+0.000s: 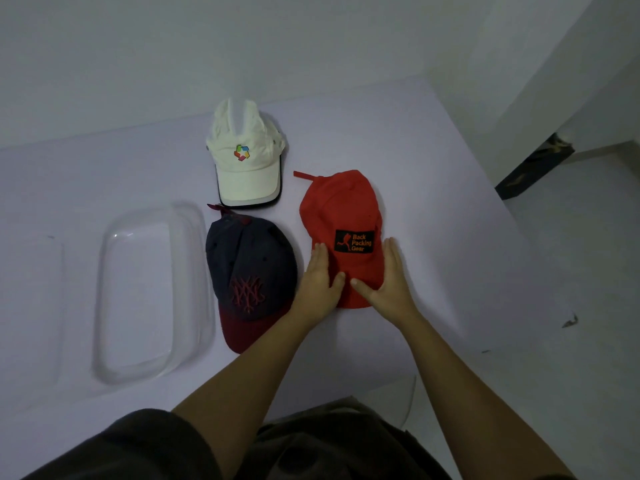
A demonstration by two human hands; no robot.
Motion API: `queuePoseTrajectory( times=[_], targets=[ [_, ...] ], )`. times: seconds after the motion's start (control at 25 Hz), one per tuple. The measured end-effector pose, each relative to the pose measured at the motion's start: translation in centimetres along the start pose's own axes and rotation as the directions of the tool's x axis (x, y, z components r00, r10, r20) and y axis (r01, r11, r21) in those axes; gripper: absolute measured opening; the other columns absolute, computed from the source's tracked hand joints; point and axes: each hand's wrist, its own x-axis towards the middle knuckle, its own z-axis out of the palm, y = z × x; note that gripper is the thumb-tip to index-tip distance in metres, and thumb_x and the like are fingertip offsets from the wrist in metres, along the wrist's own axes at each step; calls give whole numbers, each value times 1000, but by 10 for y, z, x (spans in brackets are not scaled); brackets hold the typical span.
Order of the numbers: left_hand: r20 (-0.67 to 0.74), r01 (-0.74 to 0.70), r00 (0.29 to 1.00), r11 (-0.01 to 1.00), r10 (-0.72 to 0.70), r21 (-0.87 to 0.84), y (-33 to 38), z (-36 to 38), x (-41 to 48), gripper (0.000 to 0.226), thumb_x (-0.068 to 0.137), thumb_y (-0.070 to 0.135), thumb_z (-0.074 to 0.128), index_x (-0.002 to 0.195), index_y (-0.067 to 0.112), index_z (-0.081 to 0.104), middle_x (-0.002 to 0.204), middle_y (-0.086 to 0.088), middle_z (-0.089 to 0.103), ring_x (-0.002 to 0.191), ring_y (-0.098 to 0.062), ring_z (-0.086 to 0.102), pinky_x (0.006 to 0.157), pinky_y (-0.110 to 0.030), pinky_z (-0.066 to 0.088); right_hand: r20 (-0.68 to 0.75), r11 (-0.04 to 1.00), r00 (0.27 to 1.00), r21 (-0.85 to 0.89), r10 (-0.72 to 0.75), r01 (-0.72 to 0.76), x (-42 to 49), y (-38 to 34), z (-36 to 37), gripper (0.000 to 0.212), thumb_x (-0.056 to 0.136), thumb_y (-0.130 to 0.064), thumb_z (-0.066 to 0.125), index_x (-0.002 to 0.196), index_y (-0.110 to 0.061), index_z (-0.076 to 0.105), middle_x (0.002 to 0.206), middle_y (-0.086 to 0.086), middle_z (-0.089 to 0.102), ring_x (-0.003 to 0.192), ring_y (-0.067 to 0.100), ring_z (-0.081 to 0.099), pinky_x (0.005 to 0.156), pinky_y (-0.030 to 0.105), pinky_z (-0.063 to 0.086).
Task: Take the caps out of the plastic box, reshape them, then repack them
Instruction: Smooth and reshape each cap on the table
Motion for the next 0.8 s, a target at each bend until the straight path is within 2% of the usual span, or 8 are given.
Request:
queuePoseTrajectory(
  times=[0.12,0.16,0.24,0.36,0.48,0.6,0.68,0.8],
  targets=[
    [-88,-185,977,977,194,102,12,-33,-15,62,95,16,47,147,6,16,155,-11,20,142,-16,19,115,-18,14,-205,966,944,-60,-260,253,1,-27,1,76,81,-26,66,145,-10,27,152,7,25,140,9,18,113,16,16],
    [-136,-229,960,965,246,129,13,-51,-20,60,94,14,49,146,5,20,154,-11,23,141,-14,21,112,-10,12,-207,935,912,-91,-354,342,3,-38,4,69,82,-23,64,141,-8,34,148,5,32,138,12,25,113,16,20],
    [-216,-245,934,950,285,191,7,-89,-25,61,91,10,53,145,4,24,153,-12,26,141,-17,24,109,-3,10,-92,892,889,-100,-449,440,9,-60,14,59,82,-19,64,136,-8,43,142,2,40,132,13,36,112,25,30],
    [-238,-74,961,959,142,274,-14,-145,-23,74,89,17,57,148,8,13,157,-9,14,144,-19,15,114,-21,13,261,932,911,-92,-318,351,16,-96,29,71,82,-22,70,142,-14,33,146,3,37,133,14,36,112,32,31],
    [-33,73,997,949,-66,308,-37,-180,-13,100,80,31,70,150,15,-1,159,-6,-3,146,-21,3,118,-36,14,496,949,857,-181,-138,257,25,-112,45,97,74,-27,78,148,-15,16,153,3,23,140,19,26,108,25,23],
    [171,99,974,960,-147,260,-48,-186,-5,107,74,32,76,150,15,2,156,-9,17,141,-25,24,112,-35,27,552,951,830,-207,-78,228,29,-115,64,110,64,-22,85,148,-12,14,152,8,28,137,22,31,110,29,28],
    [180,81,975,961,-132,264,-49,-184,-1,103,72,34,77,149,15,12,150,-10,29,135,-27,34,108,-36,34,513,935,855,-264,-72,237,29,-110,74,112,60,-25,87,148,-13,17,149,10,32,135,25,34,111,39,33],
    [228,37,968,954,-109,299,-48,-186,2,101,71,38,77,148,18,14,148,-9,32,133,-28,37,108,-38,36,432,911,894,-312,-118,271,26,-106,82,107,60,-27,86,145,-12,21,150,8,28,137,25,28,113,38,27]
  ],
)
